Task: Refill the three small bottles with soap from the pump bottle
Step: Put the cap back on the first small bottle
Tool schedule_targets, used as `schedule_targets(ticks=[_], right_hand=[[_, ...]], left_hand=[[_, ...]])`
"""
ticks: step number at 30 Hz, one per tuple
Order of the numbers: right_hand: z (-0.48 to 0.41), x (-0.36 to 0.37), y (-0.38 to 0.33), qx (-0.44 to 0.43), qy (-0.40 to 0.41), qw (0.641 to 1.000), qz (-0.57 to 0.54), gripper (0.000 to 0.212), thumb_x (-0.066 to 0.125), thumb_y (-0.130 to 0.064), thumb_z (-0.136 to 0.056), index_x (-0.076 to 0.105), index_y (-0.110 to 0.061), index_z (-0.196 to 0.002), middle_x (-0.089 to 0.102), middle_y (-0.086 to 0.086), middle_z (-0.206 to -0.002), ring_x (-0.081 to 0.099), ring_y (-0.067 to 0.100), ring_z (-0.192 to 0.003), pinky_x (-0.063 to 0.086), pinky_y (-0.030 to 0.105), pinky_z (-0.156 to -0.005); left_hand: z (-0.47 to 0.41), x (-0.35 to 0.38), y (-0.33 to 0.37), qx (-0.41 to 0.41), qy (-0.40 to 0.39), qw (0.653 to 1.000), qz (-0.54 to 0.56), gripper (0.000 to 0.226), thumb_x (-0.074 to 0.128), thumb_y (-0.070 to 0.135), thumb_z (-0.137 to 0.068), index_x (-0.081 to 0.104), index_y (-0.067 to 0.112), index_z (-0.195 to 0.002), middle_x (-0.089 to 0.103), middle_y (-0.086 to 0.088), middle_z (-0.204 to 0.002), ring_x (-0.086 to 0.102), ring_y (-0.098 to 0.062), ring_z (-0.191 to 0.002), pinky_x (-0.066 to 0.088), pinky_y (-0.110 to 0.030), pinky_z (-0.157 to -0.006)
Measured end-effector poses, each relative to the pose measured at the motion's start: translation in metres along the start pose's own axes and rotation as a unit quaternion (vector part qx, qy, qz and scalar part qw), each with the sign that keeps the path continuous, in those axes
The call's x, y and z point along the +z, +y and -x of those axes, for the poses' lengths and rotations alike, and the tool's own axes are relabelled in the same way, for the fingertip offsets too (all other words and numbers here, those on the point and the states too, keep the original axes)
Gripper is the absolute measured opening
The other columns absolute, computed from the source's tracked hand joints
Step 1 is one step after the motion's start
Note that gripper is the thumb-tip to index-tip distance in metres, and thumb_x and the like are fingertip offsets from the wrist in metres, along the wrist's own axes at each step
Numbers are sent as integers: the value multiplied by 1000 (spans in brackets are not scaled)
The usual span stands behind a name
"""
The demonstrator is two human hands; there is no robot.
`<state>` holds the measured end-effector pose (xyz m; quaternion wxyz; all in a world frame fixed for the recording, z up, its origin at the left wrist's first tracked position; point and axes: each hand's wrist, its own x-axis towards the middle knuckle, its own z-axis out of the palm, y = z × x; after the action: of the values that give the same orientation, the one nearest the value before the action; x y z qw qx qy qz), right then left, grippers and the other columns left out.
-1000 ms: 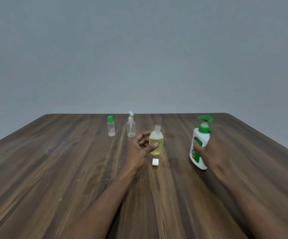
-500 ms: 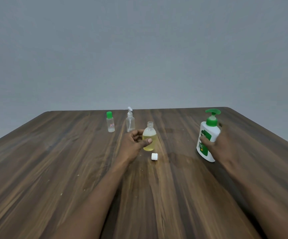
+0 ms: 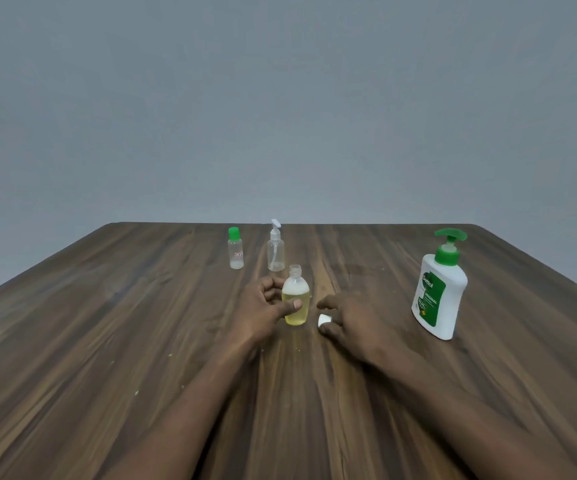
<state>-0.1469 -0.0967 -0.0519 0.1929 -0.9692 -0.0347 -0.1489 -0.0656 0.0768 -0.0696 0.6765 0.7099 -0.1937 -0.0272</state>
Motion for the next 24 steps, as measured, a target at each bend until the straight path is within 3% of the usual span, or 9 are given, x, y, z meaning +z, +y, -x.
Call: schedule_targets(ticks=[3,6,8,10,15,19,21,24], right_hand=[[1,7,2,-20,7,1000,16,30,63,-17,-89,68,-15,-119,69,3,-110,60,20,-102,40,23,-83],[-3,-5,7,6,96,995,-41,25,70,-16,-84,68,-20,-108,69,-5,-100,61,12,-85,38,8,-71],[-12,-27,10,43,123,985,-117,22,75,-15,-83,66,-22,-102,70,-5,-96,63,10,-80,47,15,-73],[-20,-48,8,25,92,987,-133,22,77,-15,-83,69,-22,-103,69,-10,-91,64,7,-82,47,11,-72],[-36,-78,-18,-91,9,995,-26,23,74,-14,-86,74,-28,-104,54,-28,-78,51,-24,-80,36,-1,-64],[-54,-87,-32,-130,-77,986,66,25,71,-11,-88,74,-24,-109,62,-20,-93,55,-9,-78,35,5,-62],[-59,-88,-38,-132,-105,982,85,27,70,-8,-88,73,-19,-112,70,-8,-105,57,1,-85,36,6,-68],[-64,-92,-44,-127,-123,980,86,26,73,-6,-84,74,-16,-108,73,-2,-102,64,9,-92,48,19,-78]], left_hand=[[0,4,-4,-2,-13,1000,-4,28,79,-7,-79,69,10,-100,77,-6,-95,72,-15,-85,59,-29,-81],[1,10,-8,-8,-26,1000,-10,29,78,-7,-80,69,15,-96,76,1,-88,67,-7,-72,57,-26,-74],[3,13,-9,-4,-37,999,-15,27,78,-7,-80,70,10,-100,77,-2,-90,67,-7,-72,57,-23,-73],[5,15,-8,0,-41,999,-24,28,78,-6,-80,70,5,-104,78,-5,-93,68,-5,-72,56,-19,-71],[11,18,-5,13,-45,998,-39,31,77,-5,-82,67,-1,-111,76,-14,-103,69,-11,-81,55,-17,-73],[11,18,-7,16,-47,998,-46,30,77,-5,-82,67,-1,-110,76,-14,-102,67,-7,-77,54,-17,-72],[11,17,-8,15,-50,998,-43,29,77,-5,-81,67,0,-109,76,-15,-102,67,-5,-73,53,-17,-71],[11,16,-7,15,-51,998,-42,29,78,-5,-81,68,1,-107,76,-16,-101,67,-5,-74,53,-17,-71]])
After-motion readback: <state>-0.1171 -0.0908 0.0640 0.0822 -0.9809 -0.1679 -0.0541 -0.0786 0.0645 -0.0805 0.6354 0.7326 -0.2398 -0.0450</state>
